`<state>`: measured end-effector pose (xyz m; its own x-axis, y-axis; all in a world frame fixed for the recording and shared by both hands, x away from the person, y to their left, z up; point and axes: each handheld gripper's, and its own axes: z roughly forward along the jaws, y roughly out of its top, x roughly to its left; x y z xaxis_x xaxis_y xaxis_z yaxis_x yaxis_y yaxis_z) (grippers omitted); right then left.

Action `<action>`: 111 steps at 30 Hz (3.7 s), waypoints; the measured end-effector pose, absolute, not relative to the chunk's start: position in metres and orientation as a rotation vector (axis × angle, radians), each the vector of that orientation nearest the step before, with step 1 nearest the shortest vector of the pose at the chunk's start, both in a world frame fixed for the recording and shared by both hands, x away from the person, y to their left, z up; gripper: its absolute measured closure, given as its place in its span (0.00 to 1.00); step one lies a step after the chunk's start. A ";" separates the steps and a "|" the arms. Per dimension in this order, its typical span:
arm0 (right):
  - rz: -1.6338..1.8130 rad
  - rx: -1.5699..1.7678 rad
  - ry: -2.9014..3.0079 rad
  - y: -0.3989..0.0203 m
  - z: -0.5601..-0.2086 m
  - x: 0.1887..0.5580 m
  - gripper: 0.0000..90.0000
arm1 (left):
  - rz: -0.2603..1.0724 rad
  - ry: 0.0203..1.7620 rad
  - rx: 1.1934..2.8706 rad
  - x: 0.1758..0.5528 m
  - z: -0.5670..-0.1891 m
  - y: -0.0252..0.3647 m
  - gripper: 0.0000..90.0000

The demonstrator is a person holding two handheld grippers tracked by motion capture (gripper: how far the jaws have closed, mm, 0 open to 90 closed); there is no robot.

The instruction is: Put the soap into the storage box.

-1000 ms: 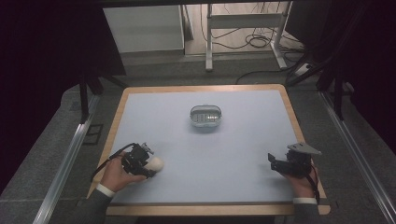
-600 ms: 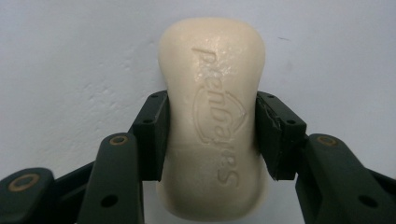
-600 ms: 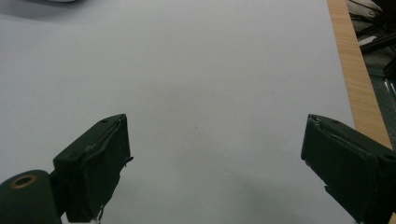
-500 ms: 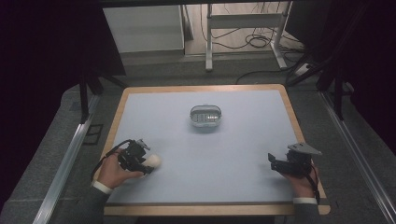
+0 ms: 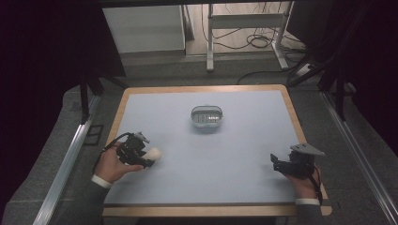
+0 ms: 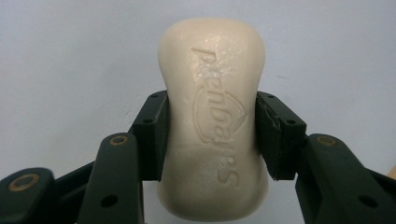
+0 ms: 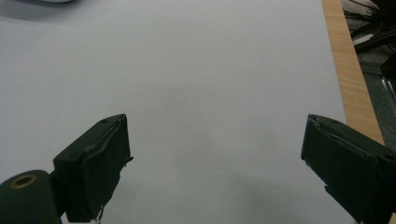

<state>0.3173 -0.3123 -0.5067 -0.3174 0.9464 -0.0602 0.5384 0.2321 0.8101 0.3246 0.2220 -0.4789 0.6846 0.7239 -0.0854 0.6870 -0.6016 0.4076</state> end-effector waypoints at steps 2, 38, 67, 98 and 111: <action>0.945 1.356 1.952 -0.312 -0.507 0.317 0.09 | 0.130 1.097 2.481 0.326 -0.476 0.222 0.55; 0.921 1.362 1.975 -0.312 -0.513 0.320 0.09 | 0.139 1.085 2.465 0.356 -0.457 0.219 0.55; 0.916 1.363 1.981 -0.312 -0.514 0.320 0.09 | 0.180 1.037 2.458 0.370 -0.440 0.203 0.55; 0.929 1.355 1.981 -0.313 -0.512 0.320 0.09 | 0.217 1.031 2.435 0.406 -0.434 0.180 0.55; 0.923 1.352 1.986 -0.312 -0.513 0.321 0.09 | 0.230 1.032 2.436 0.420 -0.427 0.171 0.55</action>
<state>0.3208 -0.3119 -0.5131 -0.3347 0.9399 -0.0679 0.5543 0.2547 0.7924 0.4200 0.1711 -0.4270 0.7013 0.7122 -0.0316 0.6311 -0.5997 0.4920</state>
